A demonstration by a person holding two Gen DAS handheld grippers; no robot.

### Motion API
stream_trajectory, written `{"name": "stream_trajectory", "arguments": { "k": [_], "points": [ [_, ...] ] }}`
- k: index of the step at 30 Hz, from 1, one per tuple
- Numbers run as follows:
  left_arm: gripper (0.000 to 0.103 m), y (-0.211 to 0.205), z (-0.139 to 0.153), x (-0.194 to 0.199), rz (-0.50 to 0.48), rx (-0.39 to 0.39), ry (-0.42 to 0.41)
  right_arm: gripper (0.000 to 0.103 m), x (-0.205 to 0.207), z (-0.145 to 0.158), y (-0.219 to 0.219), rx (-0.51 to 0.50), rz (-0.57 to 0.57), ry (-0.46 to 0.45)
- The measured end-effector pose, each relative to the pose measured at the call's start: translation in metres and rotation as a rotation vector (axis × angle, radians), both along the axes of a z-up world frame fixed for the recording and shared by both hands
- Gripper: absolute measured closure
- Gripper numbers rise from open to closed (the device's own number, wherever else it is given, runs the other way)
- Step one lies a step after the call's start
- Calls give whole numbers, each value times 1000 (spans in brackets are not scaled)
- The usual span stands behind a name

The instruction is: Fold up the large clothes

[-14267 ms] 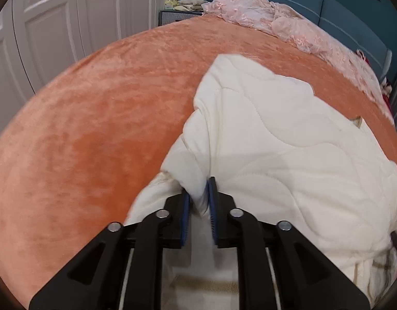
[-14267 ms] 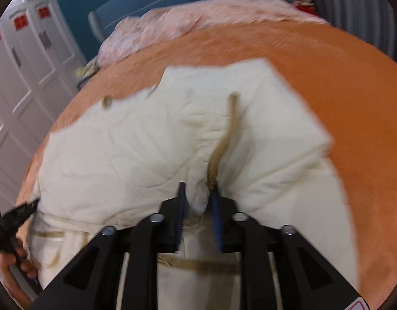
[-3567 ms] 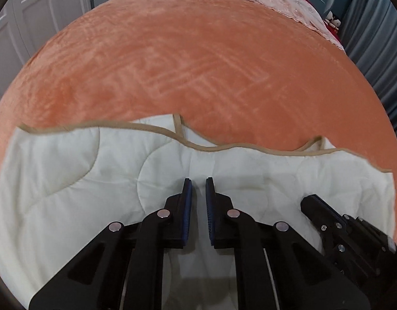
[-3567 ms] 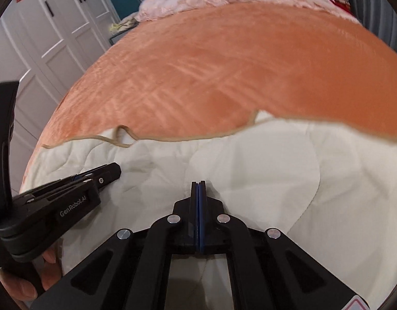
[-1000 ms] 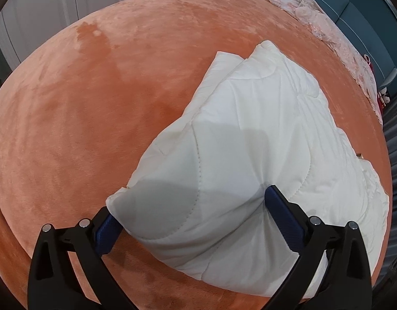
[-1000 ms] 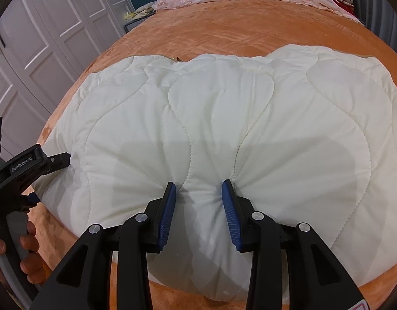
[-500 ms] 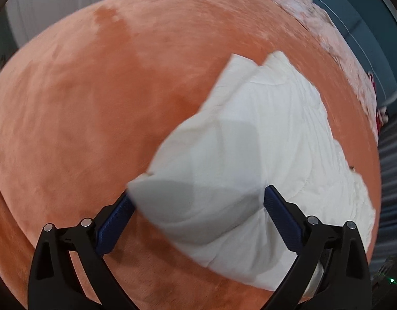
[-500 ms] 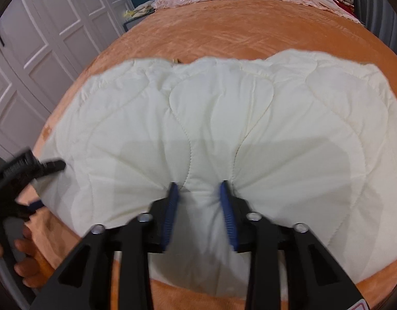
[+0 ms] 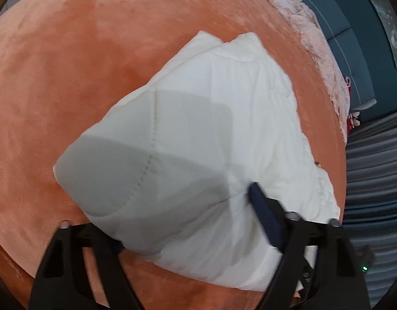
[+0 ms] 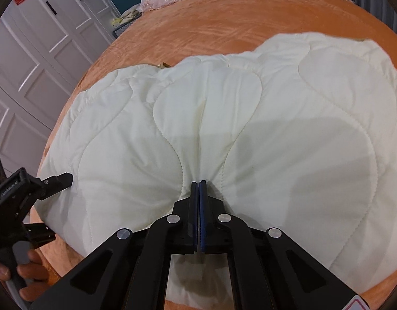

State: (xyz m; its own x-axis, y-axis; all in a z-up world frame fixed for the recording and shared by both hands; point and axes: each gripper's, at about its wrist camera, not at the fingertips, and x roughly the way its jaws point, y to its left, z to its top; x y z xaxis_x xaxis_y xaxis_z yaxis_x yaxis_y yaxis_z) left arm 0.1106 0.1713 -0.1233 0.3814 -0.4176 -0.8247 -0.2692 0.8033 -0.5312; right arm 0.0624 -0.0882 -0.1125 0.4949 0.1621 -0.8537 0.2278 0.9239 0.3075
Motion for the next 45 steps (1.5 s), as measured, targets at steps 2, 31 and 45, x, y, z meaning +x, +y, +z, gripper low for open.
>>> {"name": "stream_trajectory", "arguments": {
  "k": [2, 31, 45],
  "points": [
    [55, -4, 11, -2, -17, 14, -28, 103, 0, -3, -3, 9, 2, 1],
    [85, -291, 137, -101, -742, 318, -405, 103, -144, 45, -81, 64, -28, -42],
    [33, -256, 144, -119, -631, 362, -336, 64, -212, 133, -165, -80, -193, -192]
  ]
}}
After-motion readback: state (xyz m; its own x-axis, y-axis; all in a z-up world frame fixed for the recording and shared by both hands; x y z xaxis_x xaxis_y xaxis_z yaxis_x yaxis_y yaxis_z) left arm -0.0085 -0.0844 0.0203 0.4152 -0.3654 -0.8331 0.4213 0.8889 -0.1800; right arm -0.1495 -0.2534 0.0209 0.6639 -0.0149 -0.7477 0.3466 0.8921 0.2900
